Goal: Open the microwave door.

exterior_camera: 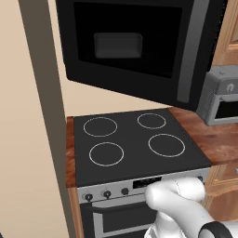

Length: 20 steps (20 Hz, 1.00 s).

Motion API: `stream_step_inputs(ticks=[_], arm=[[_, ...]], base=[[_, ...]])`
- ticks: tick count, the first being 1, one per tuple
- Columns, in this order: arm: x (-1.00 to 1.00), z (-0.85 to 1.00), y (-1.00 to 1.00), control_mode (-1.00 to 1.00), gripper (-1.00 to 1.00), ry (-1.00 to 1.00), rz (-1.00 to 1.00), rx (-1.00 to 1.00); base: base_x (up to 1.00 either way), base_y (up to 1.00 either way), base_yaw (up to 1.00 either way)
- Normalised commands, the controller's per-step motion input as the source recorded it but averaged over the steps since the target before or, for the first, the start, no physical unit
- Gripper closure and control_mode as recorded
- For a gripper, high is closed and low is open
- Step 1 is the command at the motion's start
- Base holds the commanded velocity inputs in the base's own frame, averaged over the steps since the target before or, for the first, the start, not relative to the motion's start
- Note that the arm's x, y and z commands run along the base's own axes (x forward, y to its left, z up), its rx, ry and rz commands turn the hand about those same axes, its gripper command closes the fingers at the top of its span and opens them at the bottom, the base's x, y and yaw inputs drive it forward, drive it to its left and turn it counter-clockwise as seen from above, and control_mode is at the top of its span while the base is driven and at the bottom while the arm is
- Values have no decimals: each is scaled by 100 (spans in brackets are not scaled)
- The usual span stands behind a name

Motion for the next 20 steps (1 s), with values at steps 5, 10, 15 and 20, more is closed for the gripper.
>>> stream_step_inputs(ticks=[5, 10, 15, 20], arm=[[1, -40, -45, -100, -100, 42, 2, 46], [16, -78, 0, -100, -100, 32, 0, 37], [36, -45, 0, -100, -100, 24, 0, 43], [22, -24, 0, -100, -100, 3, 2, 35]], base=[[0, 0, 0], [0, 0, 0], [0, 0, 0], [0, 0, 0]])
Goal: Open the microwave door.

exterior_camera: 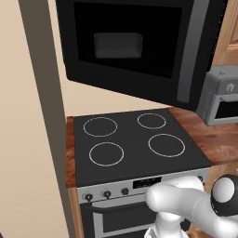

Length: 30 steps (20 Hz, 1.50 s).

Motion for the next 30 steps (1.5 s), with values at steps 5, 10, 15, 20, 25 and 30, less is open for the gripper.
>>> stream_step_inputs(ticks=[5, 10, 15, 20, 25, 30], arm=[[46, 1, 0, -100, -100, 8, 0, 6], [38, 0, 2, -100, -100, 21, 3, 0], [46, -2, 7, -100, -100, 17, 10, 8], [43, -6, 0, -100, -100, 6, 11, 18], [41, -16, 3, -100, -100, 4, 12, 21], [58, -34, 11, -100, -100, 8, 11, 20]], base=[[0, 0, 0], [0, 0, 0], [0, 0, 0], [0, 0, 0], [0, 0, 0], [0, 0, 0]])
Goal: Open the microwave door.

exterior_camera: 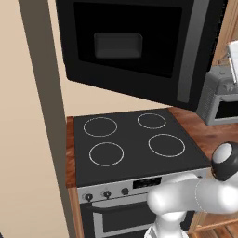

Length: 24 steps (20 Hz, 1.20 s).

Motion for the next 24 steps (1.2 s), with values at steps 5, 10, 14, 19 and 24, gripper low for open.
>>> stream_step_inputs(ticks=[5, 10, 14, 19, 24], arm=[[72, -32, 18, -100, -100, 10, 12, 16], [76, -9, 4, -100, -100, 16, 16, 19], [59, 0, 0, -100, -100, 20, 17, 18], [47, 1, 13, -100, -100, 19, 14, 15], [-17, 12, 57, -100, -100, 5, 5, 1]], base=[[0, 0, 0], [0, 0, 0], [0, 0, 0], [0, 0, 0], [0, 0, 0]])
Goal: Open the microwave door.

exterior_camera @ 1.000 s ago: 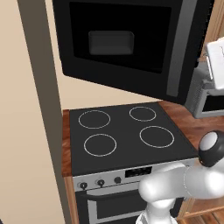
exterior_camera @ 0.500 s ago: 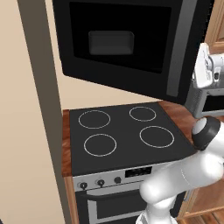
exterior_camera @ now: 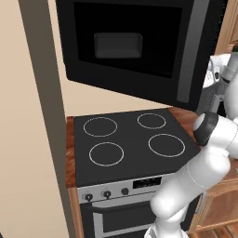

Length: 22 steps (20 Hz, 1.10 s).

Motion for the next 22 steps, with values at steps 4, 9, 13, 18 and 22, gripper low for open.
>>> stream_step_inputs(ticks=[4, 9, 13, 18, 22], arm=[[-5, 23, 72, -100, -100, 0, 1, 0], [-16, 29, 81, -100, -100, 0, 2, -2], [-55, 31, 81, -100, -100, 0, 5, -4], [-81, 37, 75, -100, -100, -3, 6, -3], [-99, 40, 73, -100, -100, -6, 5, 0]], base=[[0, 0, 0], [0, 0, 0], [0, 0, 0], [0, 0, 0], [0, 0, 0]])
